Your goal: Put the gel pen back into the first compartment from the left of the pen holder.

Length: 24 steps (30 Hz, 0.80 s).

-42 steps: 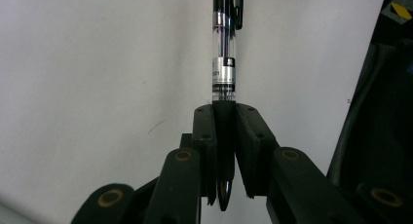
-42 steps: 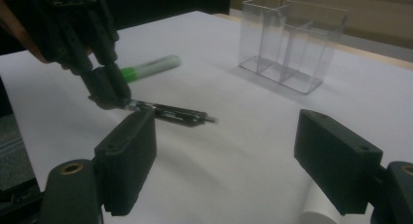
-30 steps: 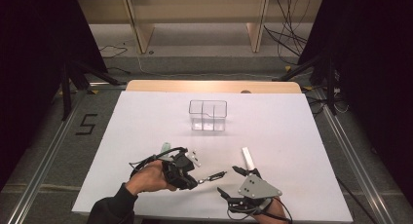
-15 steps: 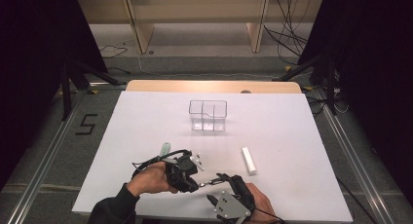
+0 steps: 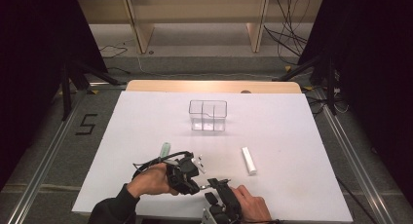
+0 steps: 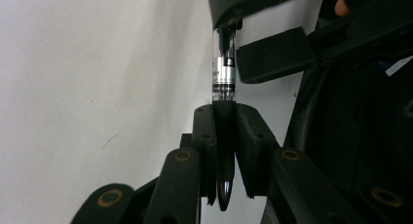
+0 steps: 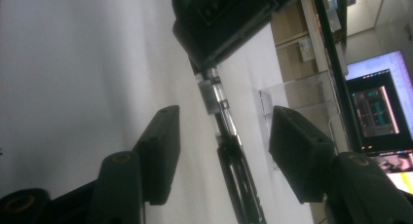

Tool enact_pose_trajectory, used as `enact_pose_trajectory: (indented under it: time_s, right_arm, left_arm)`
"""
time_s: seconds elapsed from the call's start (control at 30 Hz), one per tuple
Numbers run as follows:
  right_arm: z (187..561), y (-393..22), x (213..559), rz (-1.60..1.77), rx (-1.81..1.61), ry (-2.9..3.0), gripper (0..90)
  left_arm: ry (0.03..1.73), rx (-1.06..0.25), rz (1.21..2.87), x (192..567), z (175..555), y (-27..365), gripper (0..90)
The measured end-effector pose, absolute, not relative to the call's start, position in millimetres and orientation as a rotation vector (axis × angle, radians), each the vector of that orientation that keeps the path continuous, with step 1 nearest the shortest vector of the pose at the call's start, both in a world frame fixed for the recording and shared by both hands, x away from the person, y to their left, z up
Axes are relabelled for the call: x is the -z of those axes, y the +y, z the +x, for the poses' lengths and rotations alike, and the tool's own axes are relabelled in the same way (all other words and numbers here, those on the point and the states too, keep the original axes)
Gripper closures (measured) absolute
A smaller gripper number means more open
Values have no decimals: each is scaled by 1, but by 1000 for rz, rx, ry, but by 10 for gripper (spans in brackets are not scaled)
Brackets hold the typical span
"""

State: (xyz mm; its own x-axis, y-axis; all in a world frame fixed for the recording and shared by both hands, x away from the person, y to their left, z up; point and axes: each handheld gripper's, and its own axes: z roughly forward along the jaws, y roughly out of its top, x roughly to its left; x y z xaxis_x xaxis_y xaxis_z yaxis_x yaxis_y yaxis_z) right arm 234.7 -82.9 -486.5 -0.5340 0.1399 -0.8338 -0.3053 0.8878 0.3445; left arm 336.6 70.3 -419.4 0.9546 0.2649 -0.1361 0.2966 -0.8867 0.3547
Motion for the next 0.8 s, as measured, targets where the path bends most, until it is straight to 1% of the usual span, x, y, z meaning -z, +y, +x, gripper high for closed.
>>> enact_pose_trajectory:
  time_s: [0.27,0.37,0.8]
  right_arm:
    - [234,-74,489,-156,-502,2024,600]
    - [234,-72,490,-178,-482,2022,616]
    - [232,-66,494,-214,-429,2006,750]
  left_arm:
    - [406,126,2723,419,335,69,789]
    - [410,125,2724,418,334,68,789]
    - [421,135,2720,419,333,66,788]
